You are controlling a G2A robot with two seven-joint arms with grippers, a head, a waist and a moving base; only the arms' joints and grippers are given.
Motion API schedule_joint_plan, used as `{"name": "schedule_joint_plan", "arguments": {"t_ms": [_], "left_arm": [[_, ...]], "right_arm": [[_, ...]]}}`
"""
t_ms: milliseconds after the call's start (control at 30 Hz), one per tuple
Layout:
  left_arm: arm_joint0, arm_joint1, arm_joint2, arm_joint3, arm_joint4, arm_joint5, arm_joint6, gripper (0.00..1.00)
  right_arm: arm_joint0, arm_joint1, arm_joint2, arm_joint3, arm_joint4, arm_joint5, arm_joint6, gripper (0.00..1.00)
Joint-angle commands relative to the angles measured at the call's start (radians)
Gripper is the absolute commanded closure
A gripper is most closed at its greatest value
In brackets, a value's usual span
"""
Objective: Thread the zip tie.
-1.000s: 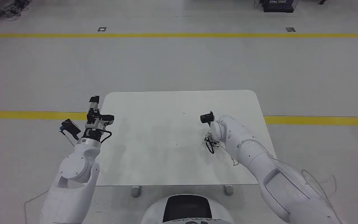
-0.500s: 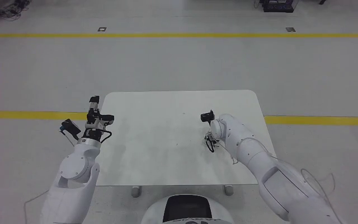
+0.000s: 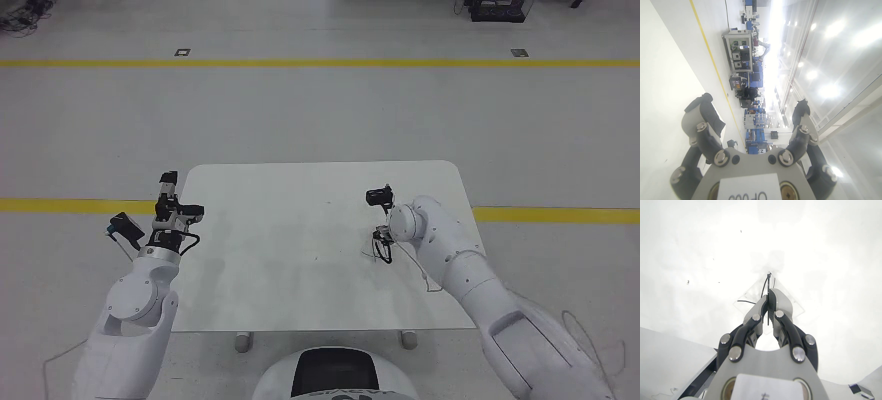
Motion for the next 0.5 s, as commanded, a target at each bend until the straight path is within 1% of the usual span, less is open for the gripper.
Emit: {"name": "schedule_joint_plan", "arguments": {"t_ms": [0,100,200,267,333,367,467], "left_arm": [[0.000,0.000,0.000,0.000,0.000,0.000,0.000,0.00],[0.000,0.000,0.000,0.000,0.000,0.000,0.000,0.00],[0.000,0.000,0.000,0.000,0.000,0.000,0.000,0.00],[0.000,0.000,0.000,0.000,0.000,0.000,0.000,0.00],[0.000,0.000,0.000,0.000,0.000,0.000,0.000,0.00],[0.000,0.000,0.000,0.000,0.000,0.000,0.000,0.00],[0.000,0.000,0.000,0.000,0.000,0.000,0.000,0.00]], "right_arm": [[-0.041,0.023,0.046,-0.079,-0.008,-0.013,0.023,1.00],[-0.093,0.049,0.110,-0.168,-0.001,-0.041,0.047,1.00],[-0.155,0.077,0.192,-0.260,0.027,-0.088,0.068,1.00],[-0.198,0.094,0.252,-0.313,0.074,-0.138,0.083,1.00],[-0.228,0.107,0.303,-0.342,0.124,-0.187,0.097,1.00],[-0.244,0.114,0.332,-0.356,0.163,-0.228,0.108,1.00],[-0.264,0.131,0.396,-0.350,0.262,-0.333,0.155,1.00]]}}
